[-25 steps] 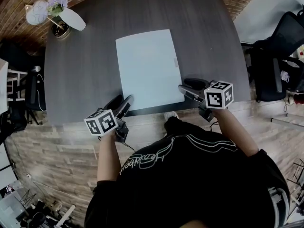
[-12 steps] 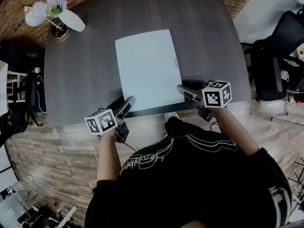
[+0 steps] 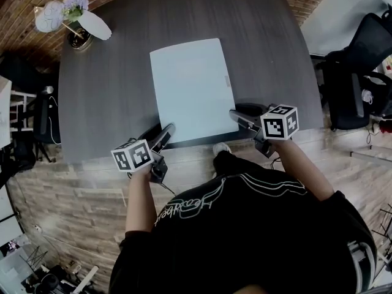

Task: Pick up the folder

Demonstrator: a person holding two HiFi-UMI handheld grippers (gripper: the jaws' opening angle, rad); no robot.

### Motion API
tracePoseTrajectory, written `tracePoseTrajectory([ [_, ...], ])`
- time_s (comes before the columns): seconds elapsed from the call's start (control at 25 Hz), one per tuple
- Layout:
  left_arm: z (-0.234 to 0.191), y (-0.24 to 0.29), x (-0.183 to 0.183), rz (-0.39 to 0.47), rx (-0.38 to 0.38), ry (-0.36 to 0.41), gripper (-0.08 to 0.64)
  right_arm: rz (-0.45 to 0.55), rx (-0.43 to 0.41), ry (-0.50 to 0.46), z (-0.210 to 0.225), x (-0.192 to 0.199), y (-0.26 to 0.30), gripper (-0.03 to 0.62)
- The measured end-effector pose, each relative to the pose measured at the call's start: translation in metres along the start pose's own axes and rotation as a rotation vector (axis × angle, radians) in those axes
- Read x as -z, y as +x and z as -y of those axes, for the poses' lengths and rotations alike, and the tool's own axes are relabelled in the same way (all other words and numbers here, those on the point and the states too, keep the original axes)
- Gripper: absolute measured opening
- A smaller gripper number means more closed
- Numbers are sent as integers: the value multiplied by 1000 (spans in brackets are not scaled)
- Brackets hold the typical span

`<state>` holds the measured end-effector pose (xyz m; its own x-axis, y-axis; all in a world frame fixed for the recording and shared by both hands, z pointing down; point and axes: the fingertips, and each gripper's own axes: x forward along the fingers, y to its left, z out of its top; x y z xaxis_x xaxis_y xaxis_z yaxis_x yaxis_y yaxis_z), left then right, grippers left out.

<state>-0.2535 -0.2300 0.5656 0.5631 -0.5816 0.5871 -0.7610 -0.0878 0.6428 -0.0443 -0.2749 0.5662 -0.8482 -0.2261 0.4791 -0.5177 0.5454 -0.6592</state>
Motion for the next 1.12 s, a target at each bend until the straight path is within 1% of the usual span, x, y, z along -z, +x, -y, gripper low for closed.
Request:
tracePoseTrajectory([
  [0.56, 12, -20, 44, -11, -8, -14, 233, 7, 3, 15, -18, 37, -22, 123],
  [0.72, 22, -25, 55, -4, 5, -19, 233, 6, 8, 20, -23, 49, -31, 121],
  [1.12, 32, -39, 88, -12, 7, -26, 233, 28, 9, 48, -35, 78, -49, 118],
])
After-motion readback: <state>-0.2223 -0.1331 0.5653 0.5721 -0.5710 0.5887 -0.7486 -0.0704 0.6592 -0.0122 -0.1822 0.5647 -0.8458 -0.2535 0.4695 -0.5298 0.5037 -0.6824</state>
